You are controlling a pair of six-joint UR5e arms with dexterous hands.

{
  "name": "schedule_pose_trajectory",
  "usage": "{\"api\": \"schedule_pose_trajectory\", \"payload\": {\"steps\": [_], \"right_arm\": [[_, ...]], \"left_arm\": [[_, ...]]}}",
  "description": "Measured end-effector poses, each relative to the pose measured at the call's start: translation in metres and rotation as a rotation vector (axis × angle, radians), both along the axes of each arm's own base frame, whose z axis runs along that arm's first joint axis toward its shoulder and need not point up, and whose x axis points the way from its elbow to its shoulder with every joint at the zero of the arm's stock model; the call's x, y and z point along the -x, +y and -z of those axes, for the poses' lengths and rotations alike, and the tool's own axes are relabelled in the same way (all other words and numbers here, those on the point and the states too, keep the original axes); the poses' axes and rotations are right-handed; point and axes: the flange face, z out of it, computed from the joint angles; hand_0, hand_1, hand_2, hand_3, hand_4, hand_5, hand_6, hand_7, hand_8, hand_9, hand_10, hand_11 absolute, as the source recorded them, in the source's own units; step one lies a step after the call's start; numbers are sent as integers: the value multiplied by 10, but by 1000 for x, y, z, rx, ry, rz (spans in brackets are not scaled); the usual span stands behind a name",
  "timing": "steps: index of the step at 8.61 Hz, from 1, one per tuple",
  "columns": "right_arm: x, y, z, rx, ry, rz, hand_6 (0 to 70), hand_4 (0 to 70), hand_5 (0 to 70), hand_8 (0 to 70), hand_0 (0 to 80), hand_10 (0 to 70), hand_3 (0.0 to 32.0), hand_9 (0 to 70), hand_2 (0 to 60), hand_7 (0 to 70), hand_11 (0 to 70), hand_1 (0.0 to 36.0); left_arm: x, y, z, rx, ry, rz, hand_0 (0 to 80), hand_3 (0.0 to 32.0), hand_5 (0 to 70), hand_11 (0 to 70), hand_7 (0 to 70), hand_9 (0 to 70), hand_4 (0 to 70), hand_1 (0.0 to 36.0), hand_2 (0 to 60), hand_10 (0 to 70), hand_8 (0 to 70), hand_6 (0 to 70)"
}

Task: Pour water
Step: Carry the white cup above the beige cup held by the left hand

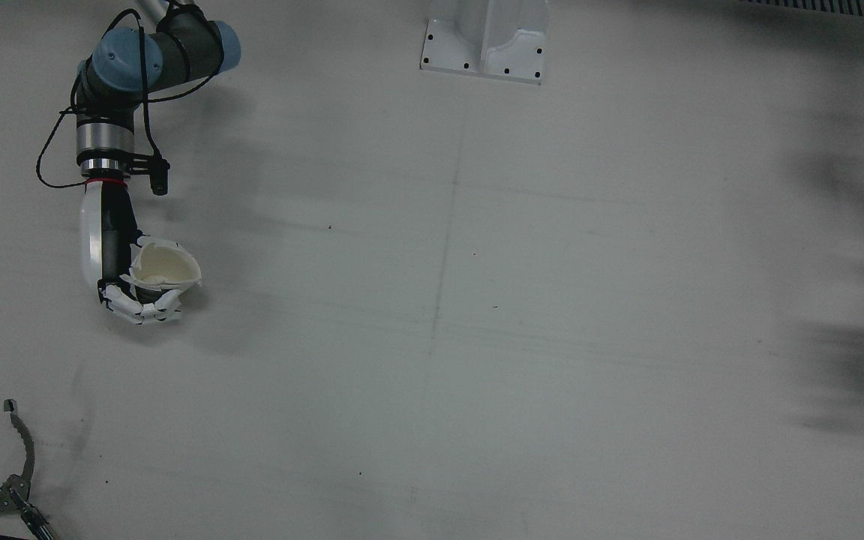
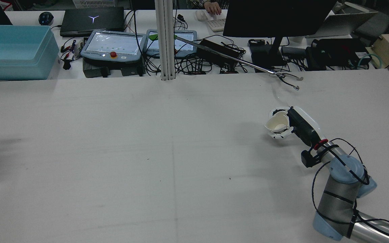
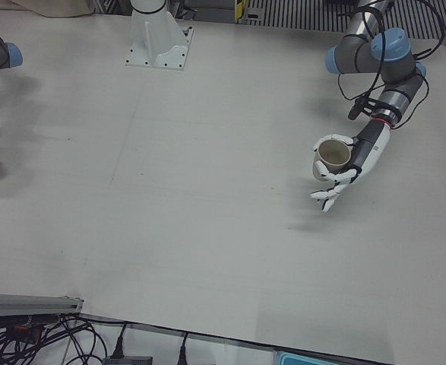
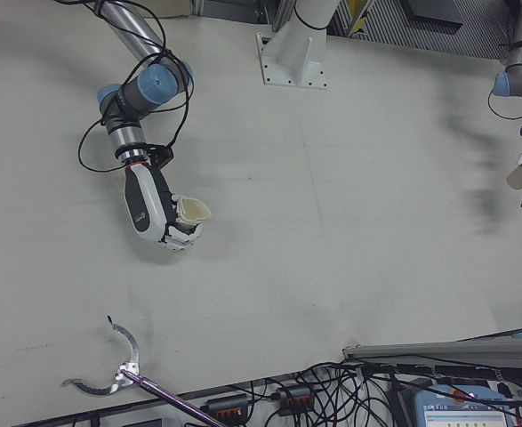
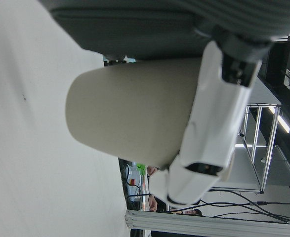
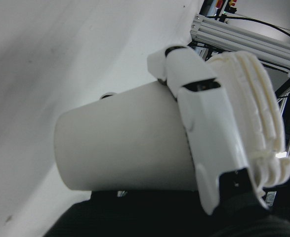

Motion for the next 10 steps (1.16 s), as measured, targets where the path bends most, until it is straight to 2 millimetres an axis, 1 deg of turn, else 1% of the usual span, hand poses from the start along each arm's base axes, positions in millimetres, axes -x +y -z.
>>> {"api": "schedule_pose_trajectory", "payload": {"steps": [1,2,3,4,5,6,7,8,9,10], "right_arm": [[-11,-6,23,-19,-41,-11,700,700,700,621,800,654,0,700,600,700,700,360],[-36,-16,58,-46,-74,-30,700,700,700,614,800,624,0,700,600,700,700,360],[-76,-26,100,-79,-101,-61,700,700,700,621,800,636,0,700,600,700,700,360],[-114,-35,136,-120,-126,-93,700,700,700,619,800,644,0,700,600,700,700,360],[-150,-43,175,-168,-149,-121,700,700,700,637,800,650,0,700,600,700,700,360],[-176,-46,223,-208,-165,-142,700,700,700,664,800,681,0,700,600,700,700,360],[-188,-49,275,-243,-176,-155,700,700,700,691,800,700,0,700,600,700,700,360],[-188,-59,332,-301,-153,-170,700,700,700,700,800,700,0,700,600,700,700,360],[-164,-77,398,-377,-95,-174,700,700,700,700,800,700,0,700,600,700,700,360],[-116,-92,463,-442,-21,-155,700,700,700,686,800,691,0,700,600,700,700,360]], "left_arm": [[-8,-11,28,-20,-20,-4,800,0,700,134,255,60,700,360,600,74,55,188],[-27,-32,64,-47,-31,-21,800,0,700,136,251,57,700,360,600,75,52,179],[-55,-56,107,-72,-32,-52,800,0,700,139,250,57,700,360,600,77,52,179],[-91,-75,151,-89,-28,-95,800,0,700,141,251,64,700,360,600,79,58,184],[-141,-88,200,-111,-28,-152,800,0,700,144,249,65,700,360,600,81,58,184],[-197,-94,249,-146,-46,-213,800,0,700,143,251,66,700,360,600,81,59,189],[-253,-89,286,-175,-63,-278,800,0,700,142,248,66,700,360,600,80,60,187],[-303,-76,307,-187,-71,-336,800,0,700,141,247,64,700,360,600,80,59,185],[-338,-61,317,-189,-73,-374,800,0,700,138,248,63,700,360,600,78,59,189],[-356,-51,321,-186,-73,-394,800,0,700,137,246,62,700,360,600,77,58,186]]}}
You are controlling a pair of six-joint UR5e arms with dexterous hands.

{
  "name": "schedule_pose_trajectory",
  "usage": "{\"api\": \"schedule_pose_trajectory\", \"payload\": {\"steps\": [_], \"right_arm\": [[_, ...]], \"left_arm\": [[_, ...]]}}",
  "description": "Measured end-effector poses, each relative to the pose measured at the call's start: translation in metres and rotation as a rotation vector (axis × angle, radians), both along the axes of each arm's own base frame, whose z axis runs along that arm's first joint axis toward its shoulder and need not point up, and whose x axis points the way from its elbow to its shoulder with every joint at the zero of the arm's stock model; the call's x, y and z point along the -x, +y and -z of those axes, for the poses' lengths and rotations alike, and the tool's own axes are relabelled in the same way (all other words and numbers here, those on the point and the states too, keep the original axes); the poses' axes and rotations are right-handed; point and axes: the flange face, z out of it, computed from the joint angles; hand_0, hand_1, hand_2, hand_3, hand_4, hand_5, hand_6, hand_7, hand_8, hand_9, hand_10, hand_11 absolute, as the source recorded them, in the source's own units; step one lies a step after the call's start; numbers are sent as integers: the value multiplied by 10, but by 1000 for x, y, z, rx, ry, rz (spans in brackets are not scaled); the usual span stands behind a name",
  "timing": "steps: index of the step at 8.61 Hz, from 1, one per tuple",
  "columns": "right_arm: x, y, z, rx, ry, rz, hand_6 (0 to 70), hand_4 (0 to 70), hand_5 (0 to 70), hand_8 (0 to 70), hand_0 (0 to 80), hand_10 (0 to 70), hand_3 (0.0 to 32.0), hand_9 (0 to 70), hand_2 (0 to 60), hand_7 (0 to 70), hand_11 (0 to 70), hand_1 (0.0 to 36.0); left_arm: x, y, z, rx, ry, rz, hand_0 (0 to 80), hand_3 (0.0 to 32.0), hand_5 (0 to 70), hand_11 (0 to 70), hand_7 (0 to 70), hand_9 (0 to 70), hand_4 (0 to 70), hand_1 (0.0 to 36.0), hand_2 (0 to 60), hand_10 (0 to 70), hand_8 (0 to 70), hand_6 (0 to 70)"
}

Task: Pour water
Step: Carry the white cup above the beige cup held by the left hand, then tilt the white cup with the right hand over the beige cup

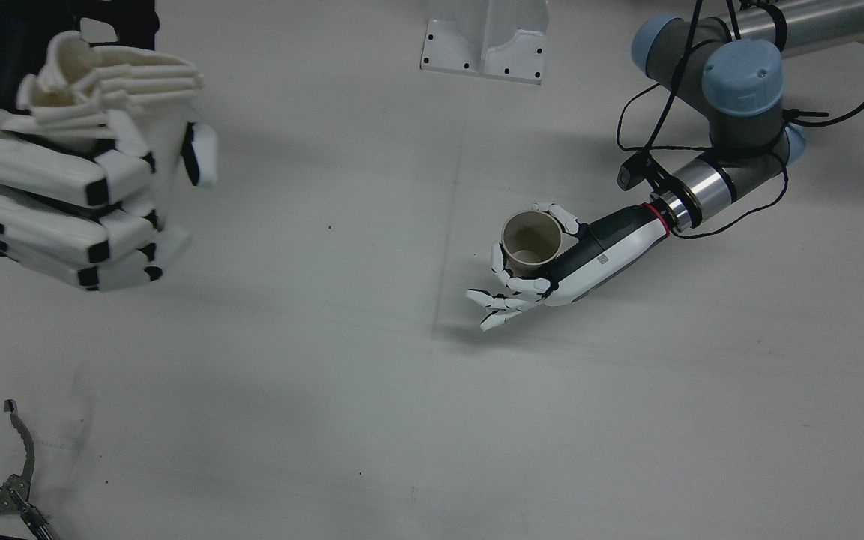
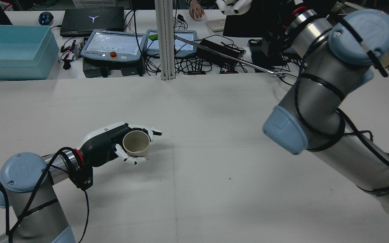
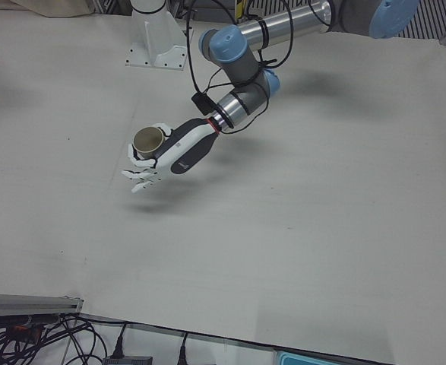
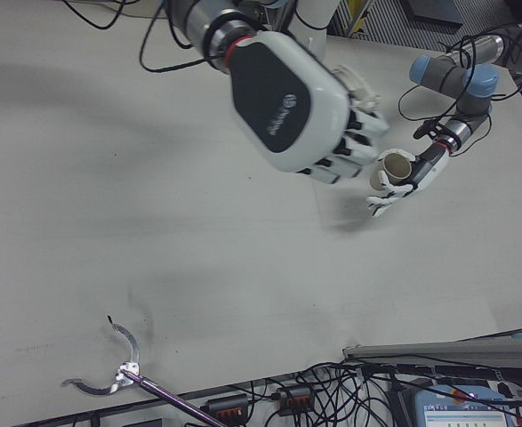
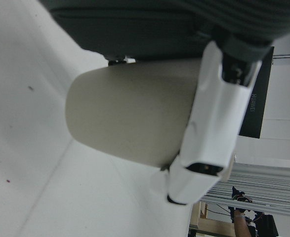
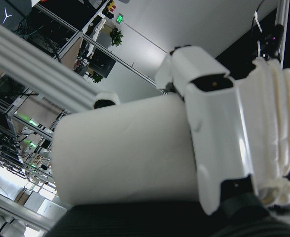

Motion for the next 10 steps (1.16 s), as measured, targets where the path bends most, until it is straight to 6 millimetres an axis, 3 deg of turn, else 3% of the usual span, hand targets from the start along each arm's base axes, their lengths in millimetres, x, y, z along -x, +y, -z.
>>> {"api": "schedule_pose_trajectory", "payload": {"steps": [1,2,3,4,5,6,9,10], "right_arm": [[64,3,54,-47,99,16,700,700,700,663,800,657,0,700,600,700,700,360],[124,22,79,-75,199,30,700,700,700,639,800,623,0,700,600,700,700,360],[177,48,80,-87,298,34,700,700,700,611,800,597,0,700,600,700,700,360],[215,72,65,-82,381,32,700,700,700,593,800,572,0,700,600,700,700,360],[234,87,45,-72,435,31,700,700,700,582,800,559,0,700,600,700,700,360],[238,96,29,-65,460,29,700,700,700,580,800,563,0,700,600,700,700,360],[233,99,-11,-33,503,20,700,700,700,581,800,603,0,700,600,700,700,360],[216,95,-20,-19,483,4,700,700,700,580,800,643,0,700,600,700,700,360]], "left_arm": [[-7,5,1,5,0,-9,800,0,700,136,245,62,700,360,600,76,57,183],[-8,6,2,9,3,-9,800,0,700,133,242,60,700,360,600,74,56,180],[-6,4,3,10,5,-5,800,0,700,132,240,60,700,360,600,74,56,178],[-2,0,3,11,6,5,800,0,700,132,239,59,700,360,600,74,56,182],[7,-7,1,13,4,22,800,0,700,133,239,59,700,360,600,75,55,183],[19,-18,-1,14,4,45,800,0,700,134,241,60,700,360,600,76,56,184],[59,-48,-5,42,24,110,800,0,700,131,239,57,700,360,600,74,54,184],[66,-51,-13,49,25,119,800,0,700,133,230,56,700,360,600,76,52,174]]}}
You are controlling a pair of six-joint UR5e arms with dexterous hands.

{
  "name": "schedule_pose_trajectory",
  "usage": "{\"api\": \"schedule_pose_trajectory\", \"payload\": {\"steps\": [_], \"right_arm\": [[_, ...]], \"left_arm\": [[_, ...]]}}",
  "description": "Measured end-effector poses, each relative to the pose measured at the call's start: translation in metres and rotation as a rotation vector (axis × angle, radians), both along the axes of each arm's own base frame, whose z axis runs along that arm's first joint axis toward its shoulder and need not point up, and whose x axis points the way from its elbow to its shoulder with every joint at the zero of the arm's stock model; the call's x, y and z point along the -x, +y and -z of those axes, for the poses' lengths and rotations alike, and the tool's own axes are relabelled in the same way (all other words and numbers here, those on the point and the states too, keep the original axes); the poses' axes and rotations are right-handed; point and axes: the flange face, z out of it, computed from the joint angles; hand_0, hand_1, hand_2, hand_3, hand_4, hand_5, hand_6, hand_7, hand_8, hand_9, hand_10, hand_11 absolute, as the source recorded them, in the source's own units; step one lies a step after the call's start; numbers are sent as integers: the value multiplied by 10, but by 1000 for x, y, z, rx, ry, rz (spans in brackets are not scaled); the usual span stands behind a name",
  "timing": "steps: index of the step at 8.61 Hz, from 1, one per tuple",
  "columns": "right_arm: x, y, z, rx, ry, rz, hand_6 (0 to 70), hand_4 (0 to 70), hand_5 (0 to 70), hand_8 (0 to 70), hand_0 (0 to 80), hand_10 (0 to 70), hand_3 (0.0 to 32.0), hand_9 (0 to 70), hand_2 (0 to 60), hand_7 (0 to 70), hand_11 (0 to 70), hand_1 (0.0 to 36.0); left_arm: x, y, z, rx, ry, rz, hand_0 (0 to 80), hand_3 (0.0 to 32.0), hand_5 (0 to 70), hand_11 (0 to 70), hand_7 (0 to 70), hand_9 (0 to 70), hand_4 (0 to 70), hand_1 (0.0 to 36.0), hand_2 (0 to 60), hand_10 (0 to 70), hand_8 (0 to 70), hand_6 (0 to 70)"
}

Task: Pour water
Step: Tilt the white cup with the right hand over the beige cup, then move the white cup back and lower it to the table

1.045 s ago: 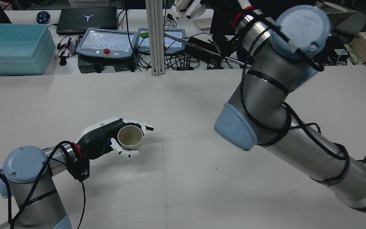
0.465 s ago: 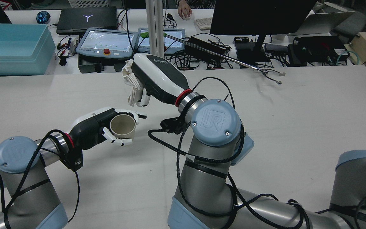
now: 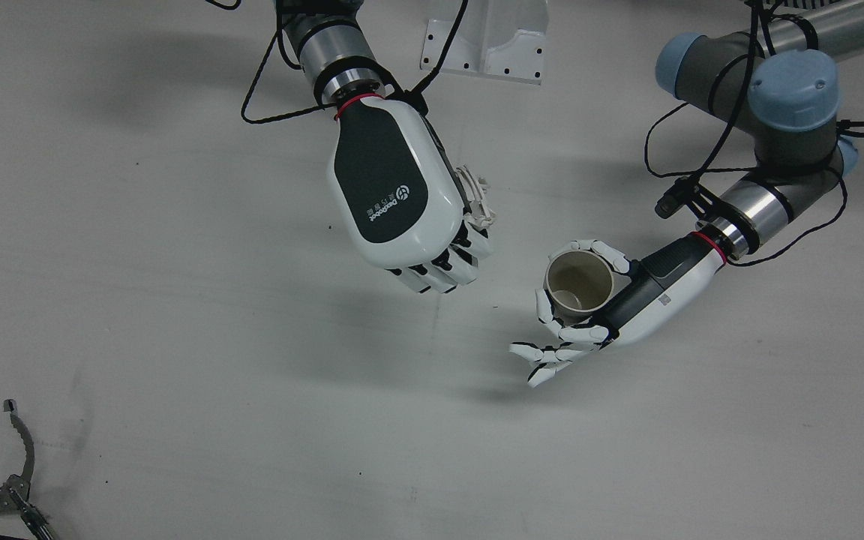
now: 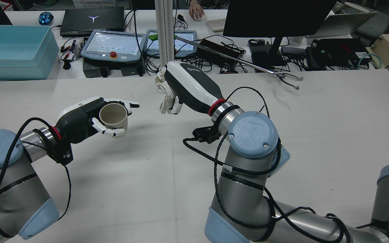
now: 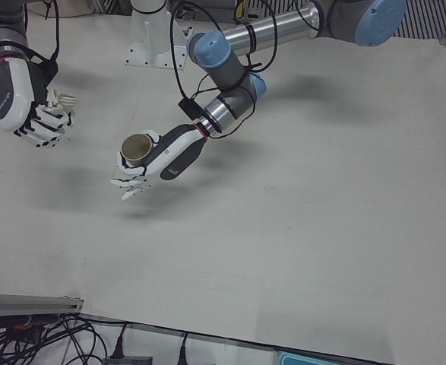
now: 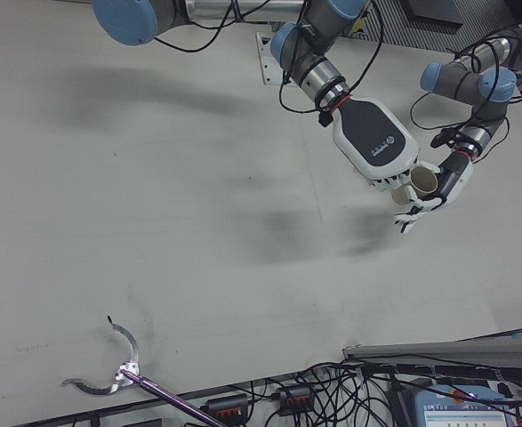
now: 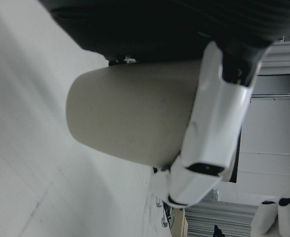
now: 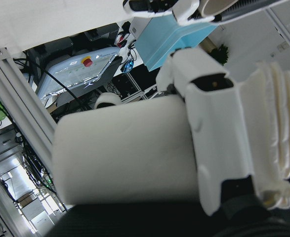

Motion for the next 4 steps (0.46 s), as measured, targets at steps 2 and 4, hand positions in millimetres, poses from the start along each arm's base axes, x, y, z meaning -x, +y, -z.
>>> {"api": "schedule_pose_trajectory", "payload": {"steps": [2,4], "right_arm": [[-56,-26,-54,86,-260,10,700,700,700,661,800,700,0,700,600,700,700,360],[-117,-42,-194,253,-636,15,700,700,700,700,800,700,0,700,600,700,700,360]], "left_arm": [[21,15,-74,4,10,4,800,0,700,151,248,70,700,360,600,89,62,187],[93,37,-175,46,40,51,800,0,700,146,247,70,700,360,600,87,61,183]]}}
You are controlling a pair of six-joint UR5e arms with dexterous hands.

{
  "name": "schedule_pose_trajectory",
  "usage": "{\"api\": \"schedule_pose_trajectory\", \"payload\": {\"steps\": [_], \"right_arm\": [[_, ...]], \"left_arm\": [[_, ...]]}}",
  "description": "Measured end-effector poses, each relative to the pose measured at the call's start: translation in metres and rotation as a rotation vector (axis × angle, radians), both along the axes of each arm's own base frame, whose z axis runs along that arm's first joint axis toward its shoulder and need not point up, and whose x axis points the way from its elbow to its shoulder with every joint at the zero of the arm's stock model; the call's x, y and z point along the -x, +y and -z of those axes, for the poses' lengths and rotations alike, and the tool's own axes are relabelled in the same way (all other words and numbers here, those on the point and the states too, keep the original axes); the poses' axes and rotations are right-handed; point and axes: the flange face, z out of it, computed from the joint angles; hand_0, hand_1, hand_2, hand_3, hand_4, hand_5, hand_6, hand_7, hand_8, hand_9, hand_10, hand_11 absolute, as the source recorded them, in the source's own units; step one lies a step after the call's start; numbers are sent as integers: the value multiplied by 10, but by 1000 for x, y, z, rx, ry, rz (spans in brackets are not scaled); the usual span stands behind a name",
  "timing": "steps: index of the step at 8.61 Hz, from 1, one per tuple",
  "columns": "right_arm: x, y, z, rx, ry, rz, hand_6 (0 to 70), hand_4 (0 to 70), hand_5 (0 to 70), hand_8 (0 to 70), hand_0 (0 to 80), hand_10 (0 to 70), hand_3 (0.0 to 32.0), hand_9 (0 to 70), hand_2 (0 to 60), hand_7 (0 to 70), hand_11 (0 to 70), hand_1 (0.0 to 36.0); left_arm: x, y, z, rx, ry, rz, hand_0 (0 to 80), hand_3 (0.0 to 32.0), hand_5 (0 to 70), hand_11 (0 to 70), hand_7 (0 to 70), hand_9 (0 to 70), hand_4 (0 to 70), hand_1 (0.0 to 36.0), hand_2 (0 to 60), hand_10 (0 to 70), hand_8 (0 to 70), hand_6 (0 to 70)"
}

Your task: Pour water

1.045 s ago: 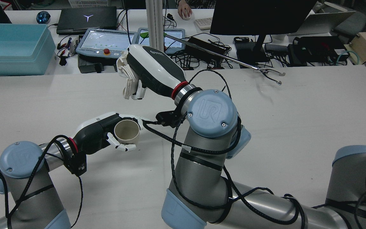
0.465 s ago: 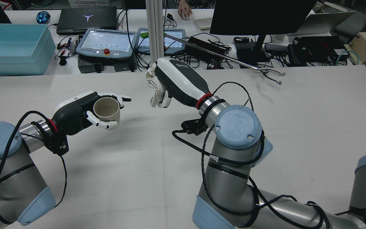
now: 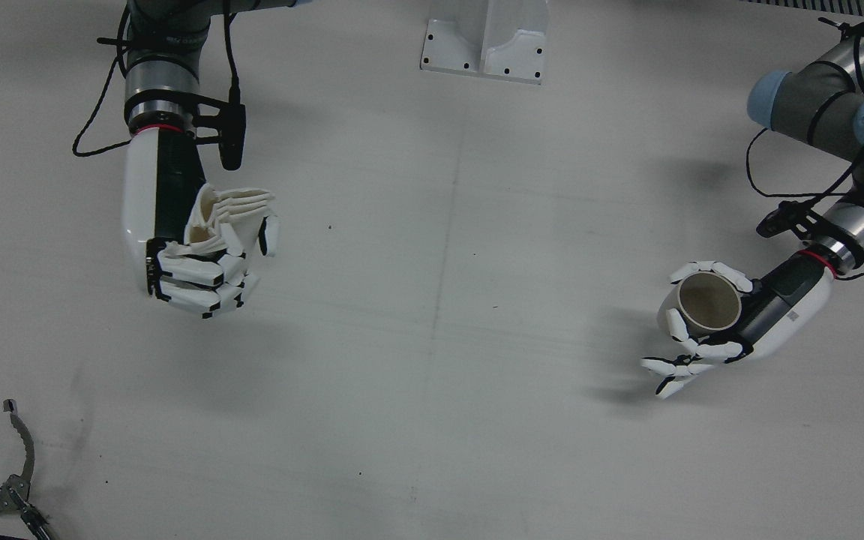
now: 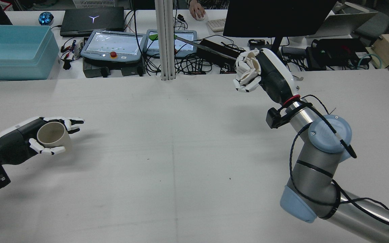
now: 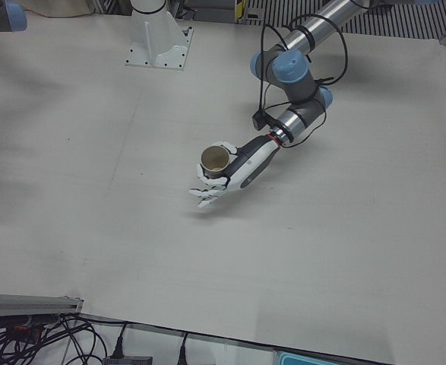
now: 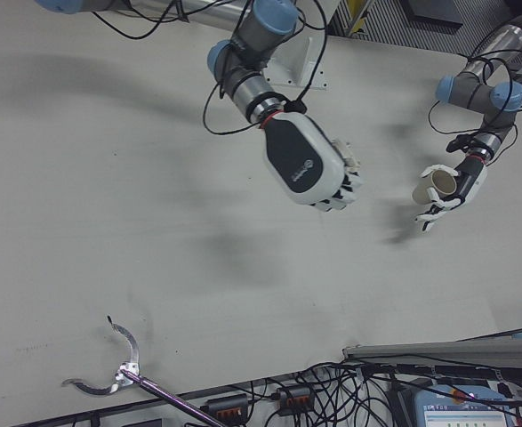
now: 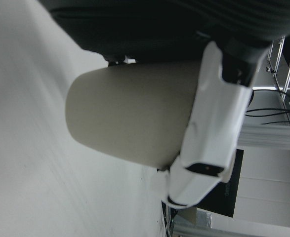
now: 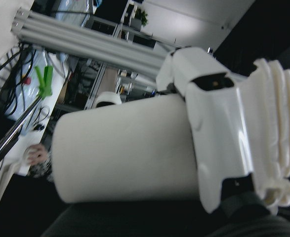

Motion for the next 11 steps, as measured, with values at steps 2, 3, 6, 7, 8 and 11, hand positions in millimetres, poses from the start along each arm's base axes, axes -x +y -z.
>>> {"api": "schedule_pose_trajectory", "payload": {"steps": [2,3,6,7,8,11], "right_arm": [[-59,-5,-131,133,-185,-29,700,700,700,700,645,700,0,700,600,700,700,337],[-78,-4,-190,160,-212,-46,700,700,700,700,616,700,0,700,600,700,700,313],[-89,-8,-351,250,-242,-68,700,700,700,700,650,700,0,700,600,700,700,272],[-88,-12,-379,268,-277,-67,319,437,426,254,637,186,0,221,4,282,279,146],[-86,-14,-391,276,-310,-61,65,177,117,68,580,3,186,0,0,21,10,73],[-84,-23,-381,258,-389,-43,20,17,88,35,535,0,320,0,0,2,0,45]], "left_arm": [[97,33,-85,43,-2,91,773,0,700,145,250,71,700,360,600,86,62,189],[136,50,-112,59,-2,135,773,0,700,145,252,72,700,360,600,86,63,192],[182,76,-141,73,-5,186,777,0,700,144,248,71,700,360,600,86,62,187],[184,77,-142,68,-8,190,779,0,700,145,249,73,700,360,600,87,63,187],[182,74,-140,54,-17,195,777,0,700,148,251,73,700,360,600,88,64,192],[162,47,-133,-21,-83,220,800,0,700,143,245,72,700,360,600,85,64,190]]}}
